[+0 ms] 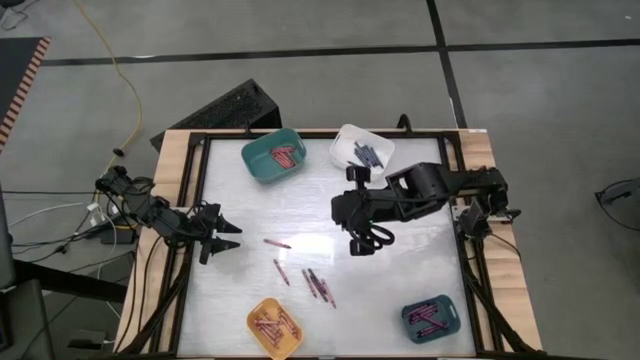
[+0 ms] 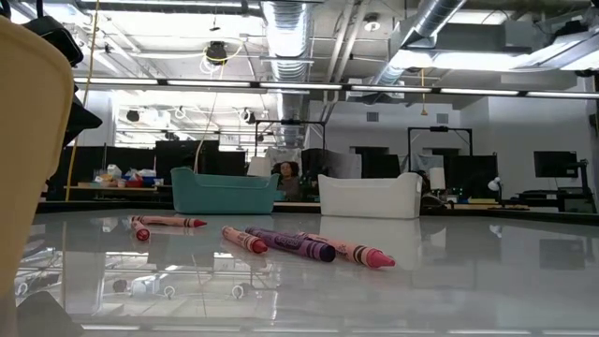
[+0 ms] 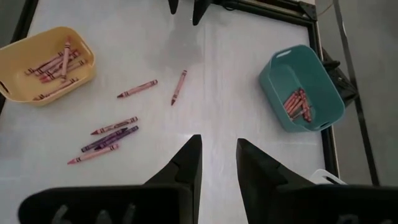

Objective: Sort crayons
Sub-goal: Put the red crayon into the top green bin

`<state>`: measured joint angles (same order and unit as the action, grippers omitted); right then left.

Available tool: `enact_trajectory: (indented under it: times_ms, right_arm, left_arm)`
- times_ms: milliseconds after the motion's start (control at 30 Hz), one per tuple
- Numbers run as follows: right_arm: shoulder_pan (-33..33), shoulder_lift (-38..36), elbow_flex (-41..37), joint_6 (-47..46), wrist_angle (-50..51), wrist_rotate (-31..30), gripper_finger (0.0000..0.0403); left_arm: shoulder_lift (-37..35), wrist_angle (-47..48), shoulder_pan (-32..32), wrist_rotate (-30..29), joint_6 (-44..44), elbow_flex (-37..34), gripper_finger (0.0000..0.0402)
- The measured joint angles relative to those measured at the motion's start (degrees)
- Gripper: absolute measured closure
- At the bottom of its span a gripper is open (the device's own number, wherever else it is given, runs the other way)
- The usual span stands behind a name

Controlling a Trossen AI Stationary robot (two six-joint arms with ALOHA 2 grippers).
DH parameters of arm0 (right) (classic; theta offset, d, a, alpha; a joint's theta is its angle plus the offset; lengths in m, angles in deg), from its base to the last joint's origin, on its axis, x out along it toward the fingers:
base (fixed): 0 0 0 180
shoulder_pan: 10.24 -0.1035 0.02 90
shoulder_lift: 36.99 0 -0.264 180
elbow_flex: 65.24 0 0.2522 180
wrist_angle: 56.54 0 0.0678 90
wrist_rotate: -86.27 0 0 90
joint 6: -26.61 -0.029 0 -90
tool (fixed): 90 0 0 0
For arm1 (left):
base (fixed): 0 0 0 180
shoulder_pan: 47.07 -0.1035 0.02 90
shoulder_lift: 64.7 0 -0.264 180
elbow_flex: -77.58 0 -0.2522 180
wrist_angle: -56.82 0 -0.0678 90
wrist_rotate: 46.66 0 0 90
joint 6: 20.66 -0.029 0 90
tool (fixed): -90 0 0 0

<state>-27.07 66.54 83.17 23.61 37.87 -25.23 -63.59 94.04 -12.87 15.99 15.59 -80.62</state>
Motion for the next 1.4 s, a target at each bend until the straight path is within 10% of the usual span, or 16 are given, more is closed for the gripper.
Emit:
enact_trajectory:
  times_ms: [1033, 1400]
  right_arm:
    - [-1.12, 6.34, 0.04, 1.97, -1.76, 0.57, 0.0308]
    - [-2.98, 13.49, 0.02, 7.63, -16.28, 5.2, 0.0308]
  left_arm:
    - [-0.01, 0.0, 0.0, 0.02, 0.0, 0.0, 0.0174]
    - [-0.01, -0.01, 0.0, 0.02, 0.0, 0.01, 0.0174]
